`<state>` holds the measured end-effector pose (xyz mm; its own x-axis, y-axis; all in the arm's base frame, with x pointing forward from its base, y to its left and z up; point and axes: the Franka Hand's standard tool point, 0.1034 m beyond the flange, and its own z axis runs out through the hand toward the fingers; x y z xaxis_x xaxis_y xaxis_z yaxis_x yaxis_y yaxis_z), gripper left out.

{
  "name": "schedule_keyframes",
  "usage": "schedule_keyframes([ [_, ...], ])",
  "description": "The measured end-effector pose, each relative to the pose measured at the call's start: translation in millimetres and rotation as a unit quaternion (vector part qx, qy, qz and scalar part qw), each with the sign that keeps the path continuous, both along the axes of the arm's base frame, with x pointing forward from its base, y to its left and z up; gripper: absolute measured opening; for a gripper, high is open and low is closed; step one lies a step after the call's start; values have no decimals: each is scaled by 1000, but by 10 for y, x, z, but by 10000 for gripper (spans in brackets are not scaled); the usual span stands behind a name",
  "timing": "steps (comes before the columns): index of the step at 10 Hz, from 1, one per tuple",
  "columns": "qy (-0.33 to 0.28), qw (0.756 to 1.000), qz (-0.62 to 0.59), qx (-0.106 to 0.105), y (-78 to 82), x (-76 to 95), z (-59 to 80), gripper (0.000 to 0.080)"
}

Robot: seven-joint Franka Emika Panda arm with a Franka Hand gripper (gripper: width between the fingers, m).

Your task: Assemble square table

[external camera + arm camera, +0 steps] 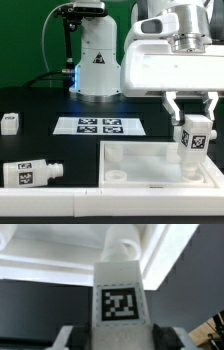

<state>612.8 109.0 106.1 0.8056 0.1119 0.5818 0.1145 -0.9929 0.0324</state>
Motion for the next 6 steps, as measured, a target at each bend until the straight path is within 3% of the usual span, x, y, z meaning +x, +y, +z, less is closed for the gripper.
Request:
schedule_keyframes([
  [2,1,1000,6,3,93,-22,-17,284],
  [6,-7,1000,6,2,71,0,-19,284],
])
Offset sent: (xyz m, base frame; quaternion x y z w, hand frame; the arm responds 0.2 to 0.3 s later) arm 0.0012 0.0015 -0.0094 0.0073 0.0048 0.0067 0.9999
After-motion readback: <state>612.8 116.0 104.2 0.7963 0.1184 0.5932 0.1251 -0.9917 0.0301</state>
